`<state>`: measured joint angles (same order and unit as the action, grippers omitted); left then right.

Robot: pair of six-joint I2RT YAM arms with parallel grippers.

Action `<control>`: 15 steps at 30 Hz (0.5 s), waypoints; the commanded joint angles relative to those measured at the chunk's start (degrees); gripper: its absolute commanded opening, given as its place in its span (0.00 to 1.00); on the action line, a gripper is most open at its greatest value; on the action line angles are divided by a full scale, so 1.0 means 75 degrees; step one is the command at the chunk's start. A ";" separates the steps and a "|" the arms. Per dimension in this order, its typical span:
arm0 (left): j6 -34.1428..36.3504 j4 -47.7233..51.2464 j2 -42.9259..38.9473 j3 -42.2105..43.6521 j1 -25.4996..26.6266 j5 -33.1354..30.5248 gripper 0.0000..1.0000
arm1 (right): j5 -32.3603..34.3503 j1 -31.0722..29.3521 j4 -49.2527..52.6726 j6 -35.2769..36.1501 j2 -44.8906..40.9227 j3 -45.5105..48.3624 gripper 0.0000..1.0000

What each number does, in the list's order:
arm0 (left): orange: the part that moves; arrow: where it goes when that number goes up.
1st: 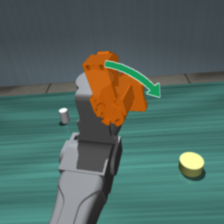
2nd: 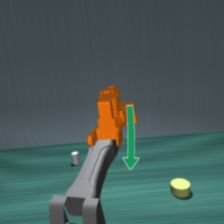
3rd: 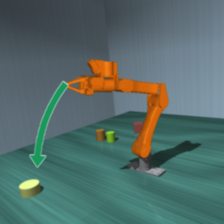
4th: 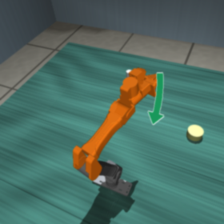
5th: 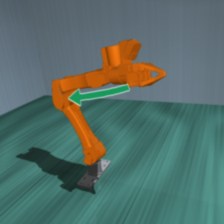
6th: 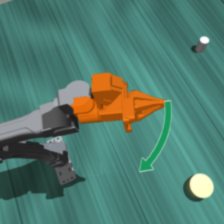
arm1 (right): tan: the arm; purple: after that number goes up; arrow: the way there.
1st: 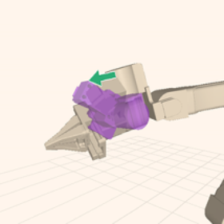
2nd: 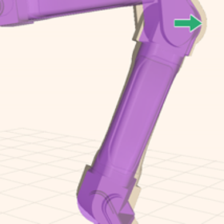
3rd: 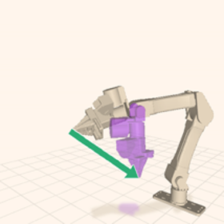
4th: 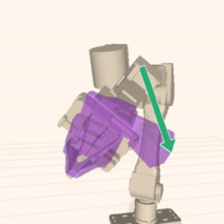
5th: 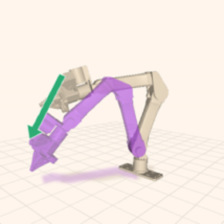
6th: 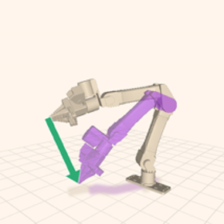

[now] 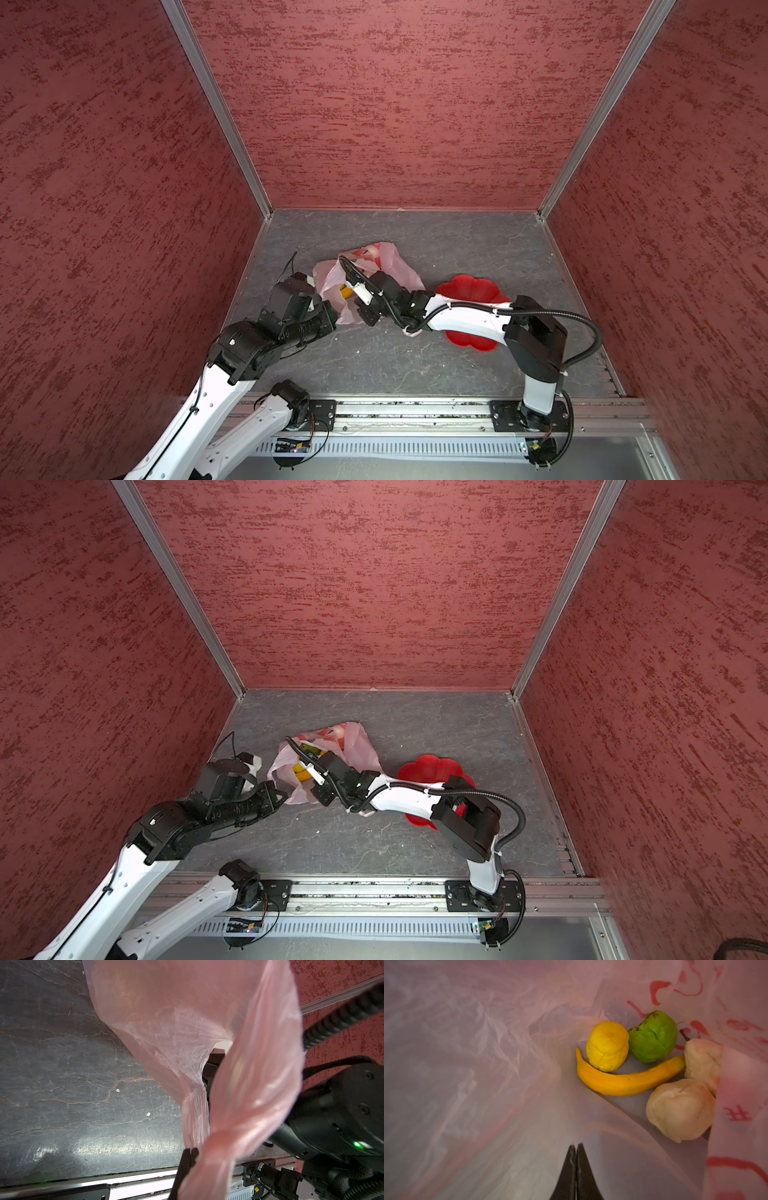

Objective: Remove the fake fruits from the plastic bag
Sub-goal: 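Push the right gripper down into the bag toward the fruits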

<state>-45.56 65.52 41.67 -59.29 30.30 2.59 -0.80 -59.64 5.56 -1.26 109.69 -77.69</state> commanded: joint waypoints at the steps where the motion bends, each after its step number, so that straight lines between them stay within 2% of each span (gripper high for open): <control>1: 0.0107 -0.0136 -0.0213 0.0038 -0.0075 -0.0029 0.03 | -0.0212 -0.0040 0.0569 0.0343 0.0403 -0.0607 0.07; 8: -0.0155 -0.0025 -0.0862 0.0398 -0.0113 -0.0073 0.03 | -0.0198 0.0212 0.0805 -0.0052 0.1387 -0.1599 0.08; 15: -0.0356 0.0420 -0.1339 0.0803 -0.0117 -0.0072 0.03 | 0.0286 0.0587 0.1078 -0.0429 0.1959 -0.2511 0.12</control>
<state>-47.13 66.57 32.77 -54.68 29.78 2.50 -0.86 -56.51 12.03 -3.27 123.61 -92.92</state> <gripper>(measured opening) 0.047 0.113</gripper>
